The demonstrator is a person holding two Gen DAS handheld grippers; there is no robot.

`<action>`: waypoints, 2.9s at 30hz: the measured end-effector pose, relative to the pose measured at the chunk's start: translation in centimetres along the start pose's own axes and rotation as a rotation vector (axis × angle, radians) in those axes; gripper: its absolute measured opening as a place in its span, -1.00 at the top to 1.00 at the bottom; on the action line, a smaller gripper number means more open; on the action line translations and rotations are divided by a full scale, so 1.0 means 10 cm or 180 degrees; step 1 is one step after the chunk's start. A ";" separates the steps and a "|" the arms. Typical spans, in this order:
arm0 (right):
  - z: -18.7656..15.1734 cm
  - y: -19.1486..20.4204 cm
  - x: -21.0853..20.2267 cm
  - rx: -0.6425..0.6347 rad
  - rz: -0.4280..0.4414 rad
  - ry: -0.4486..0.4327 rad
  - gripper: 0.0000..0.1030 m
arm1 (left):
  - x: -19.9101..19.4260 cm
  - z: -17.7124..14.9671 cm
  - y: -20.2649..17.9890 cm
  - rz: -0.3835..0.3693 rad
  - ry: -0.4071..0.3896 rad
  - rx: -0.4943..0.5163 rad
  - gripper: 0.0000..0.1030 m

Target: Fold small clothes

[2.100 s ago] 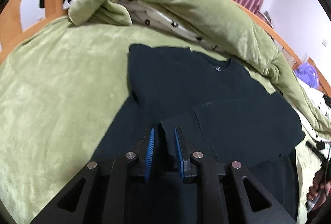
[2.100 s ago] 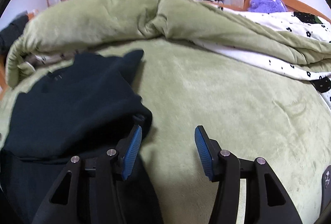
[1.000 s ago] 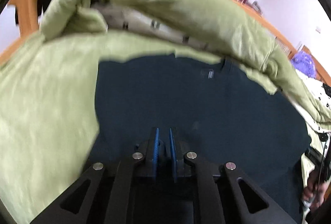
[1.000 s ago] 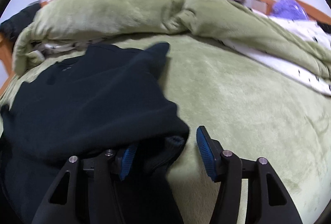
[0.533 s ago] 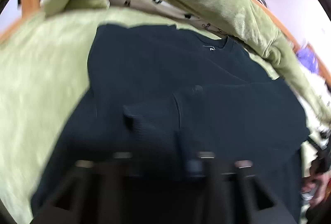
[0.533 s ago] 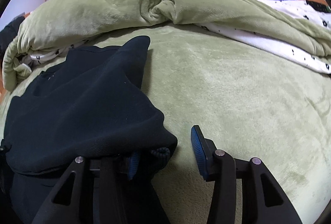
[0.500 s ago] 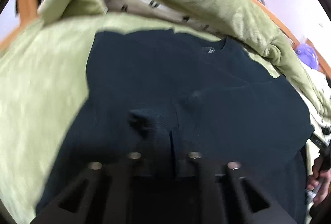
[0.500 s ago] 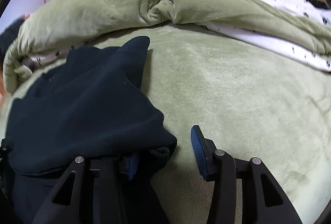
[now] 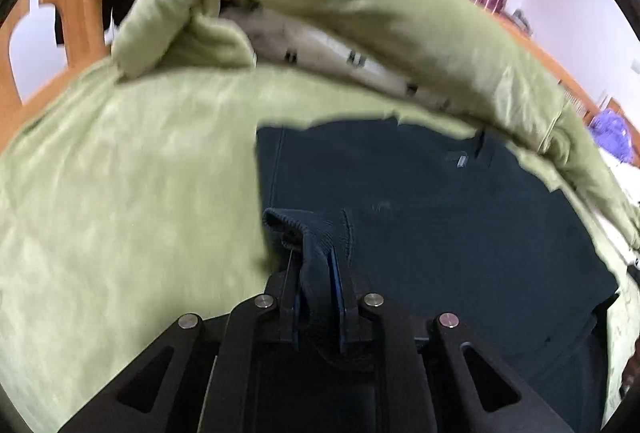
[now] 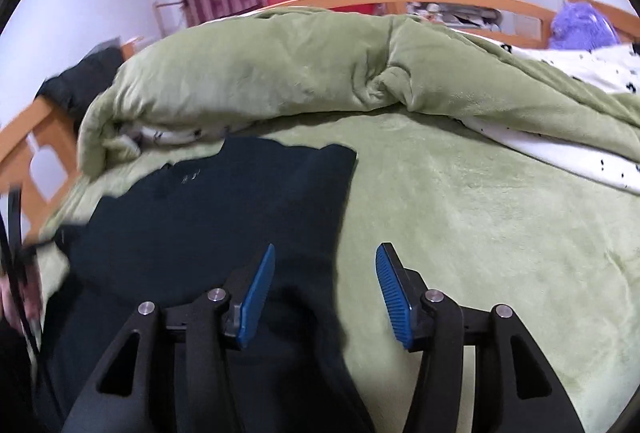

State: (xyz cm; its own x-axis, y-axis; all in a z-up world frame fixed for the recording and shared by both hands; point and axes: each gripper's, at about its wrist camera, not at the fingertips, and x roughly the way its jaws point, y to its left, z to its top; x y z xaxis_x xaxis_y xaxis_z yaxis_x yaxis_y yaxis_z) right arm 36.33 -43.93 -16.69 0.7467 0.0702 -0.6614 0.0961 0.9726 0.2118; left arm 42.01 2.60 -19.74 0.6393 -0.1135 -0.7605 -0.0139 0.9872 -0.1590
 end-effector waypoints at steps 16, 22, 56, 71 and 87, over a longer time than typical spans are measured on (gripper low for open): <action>-0.41 0.23 0.79 -0.0403 -0.0620 0.0536 -0.07 | 0.06 -0.21 0.07 0.0214 0.0048 0.0096 -0.08; -0.38 0.17 0.61 -0.0294 -0.0566 0.0531 -0.11 | -0.04 -0.22 0.12 0.0132 0.0064 -0.0033 -0.13; -1.81 0.13 -1.99 -0.0190 -0.0345 0.0763 -0.17 | -2.26 -2.02 0.80 -0.0120 0.0192 -0.0143 -0.21; -2.81 0.01 -1.89 0.0034 0.0055 0.1107 0.02 | -1.99 -2.81 0.65 -0.0539 0.0547 -0.0333 -0.02; -2.00 0.11 -2.23 0.0423 0.0770 0.0573 0.73 | -2.56 -1.87 0.37 -0.1089 -0.0114 -0.0581 0.84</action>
State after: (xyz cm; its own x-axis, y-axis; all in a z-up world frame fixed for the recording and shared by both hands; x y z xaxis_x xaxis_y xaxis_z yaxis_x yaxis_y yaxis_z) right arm 6.67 -39.99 -16.10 0.6313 0.3452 -0.6945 0.0239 0.8864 0.4624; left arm 11.21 7.02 -12.62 0.6571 -0.4255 -0.6222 0.0702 0.8564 -0.5115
